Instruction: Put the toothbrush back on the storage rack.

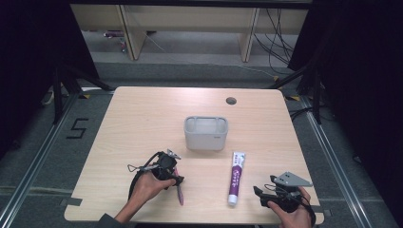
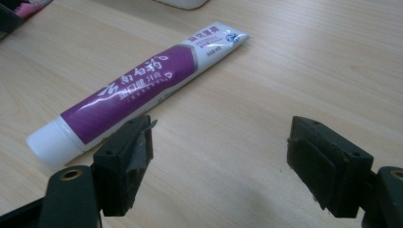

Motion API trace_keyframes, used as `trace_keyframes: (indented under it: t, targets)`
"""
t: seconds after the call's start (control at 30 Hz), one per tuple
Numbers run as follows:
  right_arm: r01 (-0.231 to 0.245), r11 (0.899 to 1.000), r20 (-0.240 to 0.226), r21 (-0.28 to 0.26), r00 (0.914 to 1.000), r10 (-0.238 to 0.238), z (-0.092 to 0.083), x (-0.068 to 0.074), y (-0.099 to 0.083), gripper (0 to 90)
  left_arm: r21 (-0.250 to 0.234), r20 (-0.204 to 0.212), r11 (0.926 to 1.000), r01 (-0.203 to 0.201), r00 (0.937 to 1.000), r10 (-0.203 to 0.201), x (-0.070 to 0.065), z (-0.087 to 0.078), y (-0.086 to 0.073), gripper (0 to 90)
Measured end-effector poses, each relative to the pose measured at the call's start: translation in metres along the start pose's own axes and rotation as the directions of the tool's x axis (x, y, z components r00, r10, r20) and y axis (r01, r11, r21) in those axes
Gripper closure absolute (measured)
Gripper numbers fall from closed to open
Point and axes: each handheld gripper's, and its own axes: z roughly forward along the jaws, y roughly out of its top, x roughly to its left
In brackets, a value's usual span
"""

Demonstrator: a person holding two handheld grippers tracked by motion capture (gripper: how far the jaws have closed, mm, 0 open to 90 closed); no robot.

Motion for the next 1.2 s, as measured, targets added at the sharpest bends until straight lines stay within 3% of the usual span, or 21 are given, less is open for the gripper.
trace_keyframes:
  t: [0.17,0.27,0.3,0.37,0.4,0.43,0.47,0.63,0.77,1.03,1.07,1.1,1.17,1.2]
  targets:
    - [0.001,1.000,0.001,-0.002,1.0000,-0.001,0.000,0.000,0.000,24.8,0.036,0.002,0.9989,-0.029,0.9996,0.029,0.001,-0.003,0.000,54.4]
    - [-0.021,1.000,-0.021,-0.019,0.9996,0.021,0.001,-0.001,0.000,25.0,0.062,-0.001,0.9970,-0.047,0.9989,0.047,0.002,-0.004,0.001,56.9]
    - [-0.048,0.999,-0.028,-0.002,0.9985,0.048,0.000,0.001,0.000,25.0,0.079,0.004,0.9950,-0.061,0.9981,0.061,0.003,-0.004,0.002,57.8]
    - [-0.041,0.999,-0.028,-0.015,0.9988,0.040,0.000,-0.001,0.000,25.0,0.085,-0.007,0.9944,-0.063,0.9979,0.064,0.002,-0.004,0.003,60.8]
    - [-0.065,0.998,-0.029,-0.005,0.9975,0.065,-0.001,0.002,0.000,25.0,0.099,-0.007,0.9924,-0.074,0.9971,0.075,0.002,-0.004,0.004,62.6]
    - [-0.046,0.999,-0.033,-0.009,0.9984,0.045,0.000,0.000,0.000,25.0,0.099,-0.007,0.9924,-0.074,0.9971,0.075,0.002,-0.004,0.004,63.9]
    - [-0.023,1.000,-0.030,-0.018,0.9993,0.023,0.000,-0.001,0.000,25.0,0.107,-0.019,0.9892,-0.100,0.9946,0.102,0.001,-0.004,0.005,64.9]
    - [-0.029,0.999,-0.030,-0.024,0.9992,0.028,0.001,-0.001,0.001,25.0,0.134,-0.010,0.9838,-0.119,0.9926,0.121,0.000,-0.004,0.006,69.7]
    - [-0.032,0.999,-0.031,-0.027,0.9990,0.031,0.001,-0.001,0.001,25.1,0.182,-0.003,0.9714,-0.152,0.9879,0.155,0.000,-0.005,0.008,73.5]
    - [-0.022,0.999,-0.029,-0.024,0.9993,0.022,0.002,-0.001,0.001,25.1,0.218,0.017,0.9609,-0.171,0.9851,0.171,0.000,-0.005,0.012,77.3]
    - [-0.038,0.999,-0.034,-0.020,0.9987,0.037,0.002,0.000,0.001,25.1,0.237,0.021,0.9536,-0.186,0.9823,0.186,0.000,-0.005,0.013,77.3]
    - [-0.024,1.000,-0.032,-0.020,0.9992,0.023,0.001,-0.001,0.001,25.1,0.246,0.024,0.9498,-0.193,0.9808,0.193,-0.001,-0.004,0.014,77.5]
    - [-0.020,1.000,-0.030,-0.022,0.9994,0.019,0.001,-0.001,0.001,25.1,0.248,0.032,0.9479,-0.199,0.9797,0.198,-0.001,-0.004,0.015,77.8]
    - [-0.044,0.999,-0.041,-0.014,0.9982,0.044,0.002,0.001,0.001,25.1,0.261,0.042,0.9435,-0.204,0.9790,0.200,-0.003,-0.004,0.016,77.8]
